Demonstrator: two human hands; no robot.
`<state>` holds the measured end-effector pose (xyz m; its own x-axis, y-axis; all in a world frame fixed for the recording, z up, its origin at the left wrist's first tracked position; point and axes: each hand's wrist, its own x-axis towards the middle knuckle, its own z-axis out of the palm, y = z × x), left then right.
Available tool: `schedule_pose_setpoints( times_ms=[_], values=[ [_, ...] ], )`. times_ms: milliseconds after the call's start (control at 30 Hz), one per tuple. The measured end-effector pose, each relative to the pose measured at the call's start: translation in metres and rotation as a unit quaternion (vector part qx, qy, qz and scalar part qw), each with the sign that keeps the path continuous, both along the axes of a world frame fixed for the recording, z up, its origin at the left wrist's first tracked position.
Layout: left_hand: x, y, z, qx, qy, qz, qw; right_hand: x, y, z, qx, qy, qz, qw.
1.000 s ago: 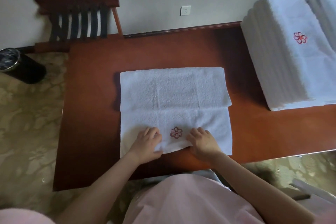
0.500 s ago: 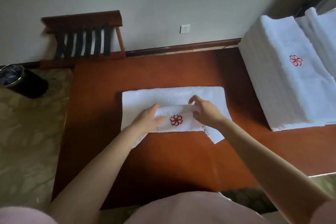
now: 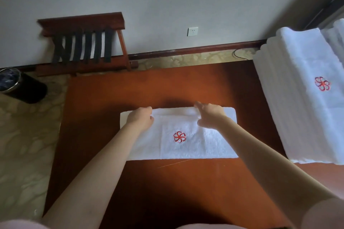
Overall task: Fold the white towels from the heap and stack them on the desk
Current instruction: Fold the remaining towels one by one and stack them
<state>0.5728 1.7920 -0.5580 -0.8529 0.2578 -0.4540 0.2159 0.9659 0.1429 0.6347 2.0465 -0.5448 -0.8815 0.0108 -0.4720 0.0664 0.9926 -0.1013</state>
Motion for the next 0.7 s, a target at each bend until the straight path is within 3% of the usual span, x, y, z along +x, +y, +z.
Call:
schedule_pose_setpoints(
  times_ms=[133, 300, 433, 700],
  values=[
    [-0.005, 0.0, -0.012, -0.041, 0.027, -0.015, 0.999, 0.006, -0.002, -0.015, -0.025, -0.02, 0.022, 0.999],
    [0.0, -0.001, -0.02, -0.034, 0.079, -0.022, 0.996, 0.013, 0.007, -0.032, -0.059, 0.103, -0.026, 0.993],
    [0.001, -0.006, -0.022, 0.002, 0.119, 0.005, 0.993, 0.004, 0.015, -0.033, -0.103, 0.121, -0.044, 0.986],
    [-0.023, 0.006, -0.02, -0.13, 0.091, -0.039, 0.986, -0.015, 0.016, -0.041, -0.074, 0.126, -0.075, 0.986]
  ],
)
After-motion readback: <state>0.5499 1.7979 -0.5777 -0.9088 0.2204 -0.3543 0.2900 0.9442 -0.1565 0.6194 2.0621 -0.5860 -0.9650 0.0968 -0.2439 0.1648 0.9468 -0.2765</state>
